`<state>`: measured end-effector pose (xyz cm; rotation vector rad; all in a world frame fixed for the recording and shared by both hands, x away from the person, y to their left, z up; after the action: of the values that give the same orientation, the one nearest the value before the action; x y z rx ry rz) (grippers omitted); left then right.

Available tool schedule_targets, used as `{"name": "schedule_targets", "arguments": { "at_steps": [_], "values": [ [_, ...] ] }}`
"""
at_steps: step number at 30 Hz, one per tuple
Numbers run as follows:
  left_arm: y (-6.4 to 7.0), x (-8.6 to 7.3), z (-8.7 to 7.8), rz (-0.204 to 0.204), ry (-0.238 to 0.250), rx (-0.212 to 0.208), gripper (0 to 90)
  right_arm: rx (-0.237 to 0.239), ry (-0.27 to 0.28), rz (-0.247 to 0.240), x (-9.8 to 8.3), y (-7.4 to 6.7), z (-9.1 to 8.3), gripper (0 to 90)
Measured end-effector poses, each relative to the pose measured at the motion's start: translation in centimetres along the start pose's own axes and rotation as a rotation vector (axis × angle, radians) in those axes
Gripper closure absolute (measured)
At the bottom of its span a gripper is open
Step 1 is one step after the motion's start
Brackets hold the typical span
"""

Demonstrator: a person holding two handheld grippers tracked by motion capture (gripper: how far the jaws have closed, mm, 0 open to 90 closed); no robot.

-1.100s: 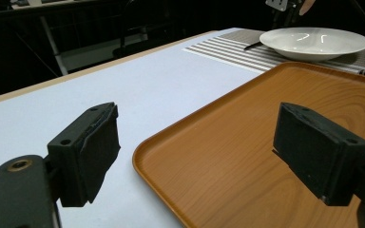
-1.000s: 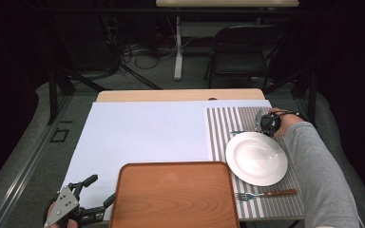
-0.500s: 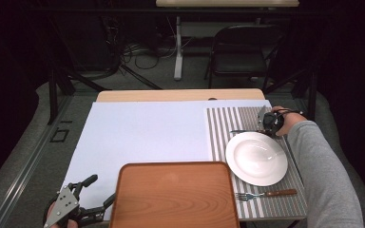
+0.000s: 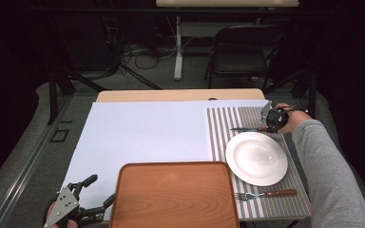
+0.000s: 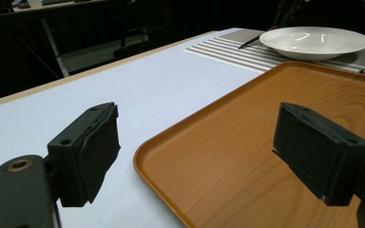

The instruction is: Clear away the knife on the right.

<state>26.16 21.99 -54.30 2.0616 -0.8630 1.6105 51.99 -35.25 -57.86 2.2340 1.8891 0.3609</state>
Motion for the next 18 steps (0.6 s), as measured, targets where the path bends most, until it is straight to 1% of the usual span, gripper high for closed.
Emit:
{"name": "schedule_targets", "arguments": {
  "at_steps": [1,2,3,4,5,6,7,8,9,10,11,12,17,18],
  "values": [
    [0.0,0.0,0.0,0.0,0.0,0.002,15.2,-0.001,0.009,-0.003,0.1,0.0,0.0,76.2],
    [0.0,0.0,0.0,0.0,-0.001,0.0,15.2,-0.005,0.03,-0.011,0.2,0.1,0.0,76.1],
    [0.0,0.0,0.0,0.002,-0.001,0.0,15.2,0.009,-0.009,-0.007,0.0,0.1,-0.4,76.2],
    [-0.1,0.0,0.0,0.002,-0.001,0.0,15.2,0.016,-0.021,-0.007,-0.2,0.0,-0.6,76.2],
    [0.0,0.0,0.0,0.002,-0.001,0.0,15.2,0.006,0.029,-0.011,0.2,0.2,-0.3,76.2],
    [0.0,0.0,0.0,0.001,-0.001,0.0,15.2,0.019,-0.015,-0.004,-0.1,0.1,-0.7,76.2],
    [0.0,0.0,0.0,0.003,-0.001,0.002,15.2,0.034,-0.08,-0.014,-0.5,0.1,-1.3,76.2],
    [0.0,0.0,0.0,0.001,-0.001,0.002,15.2,0.029,-0.044,-0.009,-0.3,0.1,-1.1,76.2],
    [0.0,0.0,0.0,0.001,-0.001,0.002,15.2,0.006,0.047,0.01,0.3,0.1,-0.6,76.2],
    [0.0,0.0,0.0,0.0,0.0,0.003,15.2,0.006,0.051,0.031,0.3,0.0,-0.7,76.2],
    [0.0,0.0,0.0,0.0,-0.001,0.001,15.2,-0.006,0.092,0.043,0.6,0.1,-0.7,76.2],
    [0.0,0.0,0.0,0.0,-0.002,0.001,15.2,0.006,0.08,0.029,0.6,0.2,-1.0,76.2],
    [0.0,0.0,0.0,0.001,-0.001,0.003,15.2,0.011,0.125,0.073,0.9,0.2,-1.8,76.2],
    [0.0,0.0,0.0,0.001,-0.001,0.004,15.2,0.014,0.124,0.079,0.8,0.2,-1.9,76.2]
  ]
}}
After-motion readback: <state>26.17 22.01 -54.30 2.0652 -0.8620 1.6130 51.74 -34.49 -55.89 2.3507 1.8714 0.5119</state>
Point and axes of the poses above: each handheld gripper's, and its own axes: z roughly forward along the jaws, x roughly out of its top, y roughly to its right, the point moved 9 cm from there along z, roughly forward along the jaws, and after that the axes turned 1 degree about -x, right-handed, at the moved point
